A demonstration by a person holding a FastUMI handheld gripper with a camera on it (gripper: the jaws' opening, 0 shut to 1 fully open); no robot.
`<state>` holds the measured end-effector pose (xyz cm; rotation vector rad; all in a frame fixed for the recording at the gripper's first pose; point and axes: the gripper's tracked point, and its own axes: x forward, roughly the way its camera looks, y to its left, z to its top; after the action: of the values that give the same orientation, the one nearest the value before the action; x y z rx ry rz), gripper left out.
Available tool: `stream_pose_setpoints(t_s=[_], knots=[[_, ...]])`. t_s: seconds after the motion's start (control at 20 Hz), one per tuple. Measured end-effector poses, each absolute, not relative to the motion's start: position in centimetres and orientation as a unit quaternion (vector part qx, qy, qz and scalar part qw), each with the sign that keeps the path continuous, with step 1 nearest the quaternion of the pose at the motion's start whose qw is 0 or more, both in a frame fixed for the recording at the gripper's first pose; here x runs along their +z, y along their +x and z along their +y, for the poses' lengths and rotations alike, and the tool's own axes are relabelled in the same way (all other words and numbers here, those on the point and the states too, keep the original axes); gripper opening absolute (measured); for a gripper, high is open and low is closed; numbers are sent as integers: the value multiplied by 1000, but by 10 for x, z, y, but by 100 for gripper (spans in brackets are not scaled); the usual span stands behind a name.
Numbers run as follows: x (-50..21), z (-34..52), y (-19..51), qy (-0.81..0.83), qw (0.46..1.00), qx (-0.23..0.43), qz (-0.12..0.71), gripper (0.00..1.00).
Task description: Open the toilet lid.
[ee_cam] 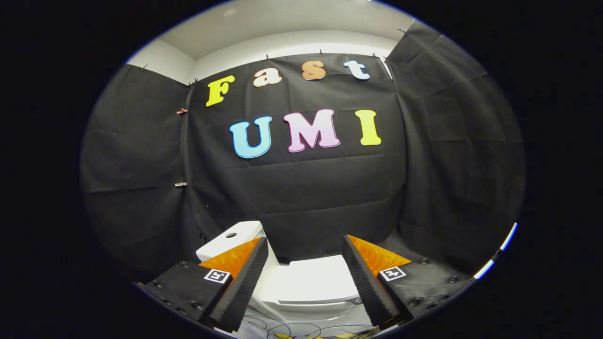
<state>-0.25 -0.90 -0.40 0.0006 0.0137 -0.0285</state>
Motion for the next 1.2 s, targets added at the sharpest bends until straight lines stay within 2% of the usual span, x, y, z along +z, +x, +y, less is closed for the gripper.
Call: stream_pose_setpoints(t_s=[0.7, 1.2], knots=[[-9, -19, -2, 7, 1000, -20, 14, 99], [-45, -83, 11, 71, 994, -71, 36, 99]])
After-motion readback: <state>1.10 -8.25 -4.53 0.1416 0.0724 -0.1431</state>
